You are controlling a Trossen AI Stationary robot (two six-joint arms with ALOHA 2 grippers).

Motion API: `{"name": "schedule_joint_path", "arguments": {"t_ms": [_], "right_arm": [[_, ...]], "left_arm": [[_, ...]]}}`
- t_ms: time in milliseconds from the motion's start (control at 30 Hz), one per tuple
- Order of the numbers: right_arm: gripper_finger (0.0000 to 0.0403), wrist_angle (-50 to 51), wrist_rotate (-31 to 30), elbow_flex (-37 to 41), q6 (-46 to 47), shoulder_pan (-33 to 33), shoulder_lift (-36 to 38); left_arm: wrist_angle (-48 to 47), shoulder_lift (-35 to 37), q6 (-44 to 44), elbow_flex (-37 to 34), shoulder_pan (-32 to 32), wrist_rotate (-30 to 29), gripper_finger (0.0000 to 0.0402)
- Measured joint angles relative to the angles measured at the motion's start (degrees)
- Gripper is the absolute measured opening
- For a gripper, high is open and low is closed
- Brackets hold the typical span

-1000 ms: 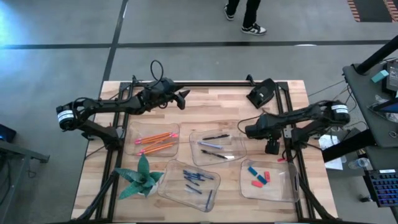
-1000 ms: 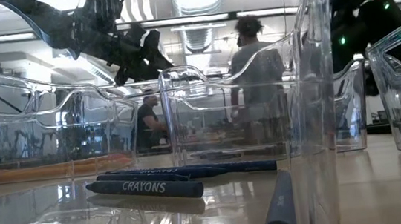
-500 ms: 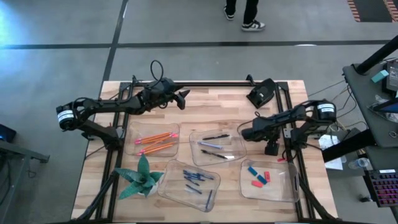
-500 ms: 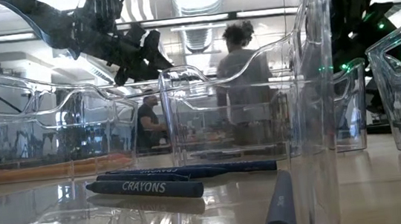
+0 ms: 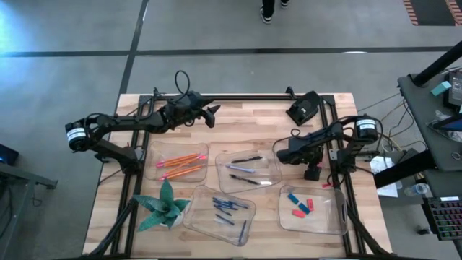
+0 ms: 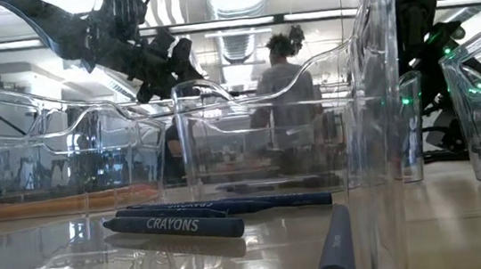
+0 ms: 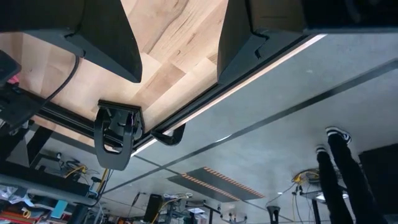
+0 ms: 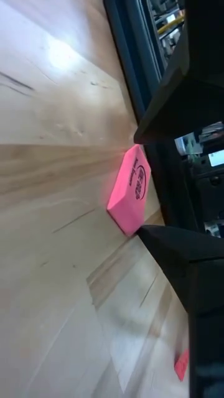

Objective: Sort crayons/erasers/pens/pencils in bins
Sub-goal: Put the pink eraser into the bottom right transparent bin

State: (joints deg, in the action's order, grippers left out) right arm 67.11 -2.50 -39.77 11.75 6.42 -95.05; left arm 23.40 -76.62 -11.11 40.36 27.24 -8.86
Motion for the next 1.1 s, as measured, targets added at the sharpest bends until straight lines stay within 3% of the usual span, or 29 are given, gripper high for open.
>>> {"name": "schedule_joint_path", "arguments": {"t_ms": [433,867,1100], "right_arm": [[0.0219,-3.2,-3.7,-1.3,2.2,1.2,5.8],[0.0219,-2.3,-1.2,-1.9,8.2,6.1,6.2],[0.0219,-3.0,-4.7,-2.0,7.9,6.5,6.4]], "left_arm": [[0.0,0.0,0.0,0.0,0.0,0.3,0.0196],[0.0,0.0,0.0,-0.1,0.0,0.2,0.0196],[0.0,0.0,0.0,-0.1,0.0,0.0,0.0196]]}}
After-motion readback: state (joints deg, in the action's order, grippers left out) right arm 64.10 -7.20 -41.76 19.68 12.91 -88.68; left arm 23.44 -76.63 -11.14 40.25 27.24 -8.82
